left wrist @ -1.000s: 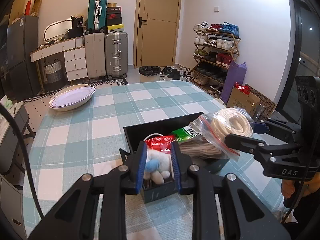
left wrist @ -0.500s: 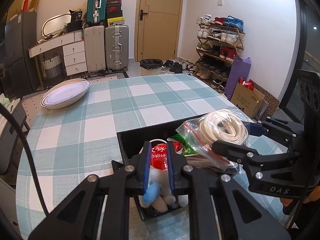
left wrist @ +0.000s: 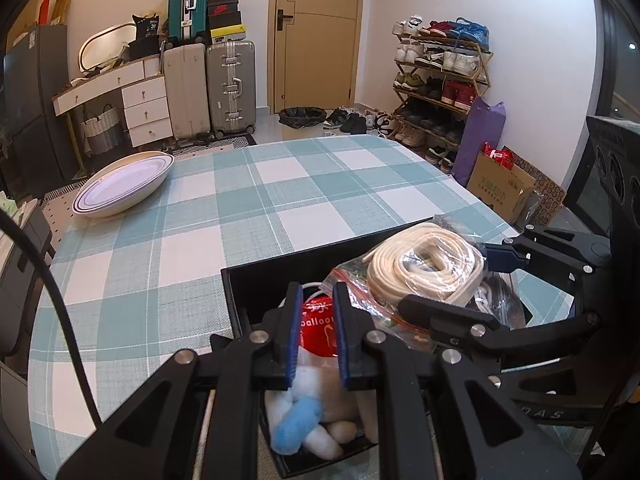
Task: Organize soft objects
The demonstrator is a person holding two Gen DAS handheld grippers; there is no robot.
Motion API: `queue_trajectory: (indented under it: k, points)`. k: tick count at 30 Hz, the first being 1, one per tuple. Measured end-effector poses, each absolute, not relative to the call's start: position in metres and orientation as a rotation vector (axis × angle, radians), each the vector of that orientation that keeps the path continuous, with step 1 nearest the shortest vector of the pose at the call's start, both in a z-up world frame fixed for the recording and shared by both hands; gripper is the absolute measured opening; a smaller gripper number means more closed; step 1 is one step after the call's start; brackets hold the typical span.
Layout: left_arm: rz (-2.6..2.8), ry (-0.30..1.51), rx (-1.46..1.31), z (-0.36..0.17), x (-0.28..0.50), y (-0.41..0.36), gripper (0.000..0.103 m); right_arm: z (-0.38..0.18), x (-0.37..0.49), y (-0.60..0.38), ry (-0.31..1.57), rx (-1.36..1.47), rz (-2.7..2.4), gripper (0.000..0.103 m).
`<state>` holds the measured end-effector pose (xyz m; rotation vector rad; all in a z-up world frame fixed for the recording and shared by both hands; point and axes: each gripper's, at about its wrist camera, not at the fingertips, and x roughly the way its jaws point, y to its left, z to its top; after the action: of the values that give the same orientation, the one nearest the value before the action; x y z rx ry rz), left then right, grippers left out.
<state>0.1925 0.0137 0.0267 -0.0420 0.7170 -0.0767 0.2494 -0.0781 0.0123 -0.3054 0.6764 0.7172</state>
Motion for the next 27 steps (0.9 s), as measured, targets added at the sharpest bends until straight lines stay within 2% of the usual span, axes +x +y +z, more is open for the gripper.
queue_trajectory:
  k: [3, 4, 7, 9, 11, 12, 13, 16, 21, 23, 25, 27]
  points:
    - [-0.082, 0.714, -0.053, 0.027, 0.191, 0.015, 0.013, 0.013, 0.250, -0.081, 0.664, -0.293, 0.728, 0.061]
    - [-0.082, 0.714, -0.055, 0.028, 0.191, 0.016, 0.013, 0.013, 0.249, -0.083, 0.654, -0.285, 0.730, 0.069]
    - [-0.083, 0.709, -0.060, 0.029, 0.187, 0.017, 0.014, 0.018, 0.244, -0.091, 0.611, -0.273, 0.718, 0.084]
    - [-0.084, 0.703, -0.056, 0.032, 0.184, 0.016, 0.017, 0.022, 0.241, -0.097, 0.598, -0.266, 0.710, 0.086]
    - [-0.085, 0.691, -0.054, 0.034, 0.178, 0.015, 0.030, 0.025, 0.238, -0.104, 0.587, -0.257, 0.700, 0.091]
    - [-0.086, 0.681, -0.051, 0.036, 0.175, 0.015, 0.044, 0.027, 0.236, -0.109, 0.579, -0.246, 0.697, 0.095]
    - [-0.082, 0.668, -0.049, 0.038, 0.171, 0.015, 0.050, 0.028, 0.235, -0.114, 0.572, -0.237, 0.694, 0.098]
    - [-0.075, 0.654, -0.035, 0.041, 0.163, 0.015, 0.050, 0.030, 0.228, -0.129, 0.555, -0.196, 0.695, 0.102]
    - [-0.050, 0.663, -0.026, 0.040, 0.153, 0.018, 0.053, 0.032, 0.216, -0.147, 0.526, -0.118, 0.733, 0.102]
    - [-0.045, 0.657, -0.022, 0.040, 0.148, 0.019, 0.063, 0.034, 0.208, -0.152, 0.495, -0.102, 0.751, 0.102]
    - [-0.021, 0.634, -0.022, 0.041, 0.141, 0.019, 0.090, 0.035, 0.201, -0.154, 0.476, -0.100, 0.760, 0.102]
    - [-0.007, 0.595, -0.026, 0.043, 0.132, 0.020, 0.094, 0.035, 0.195, -0.156, 0.461, -0.098, 0.765, 0.102]
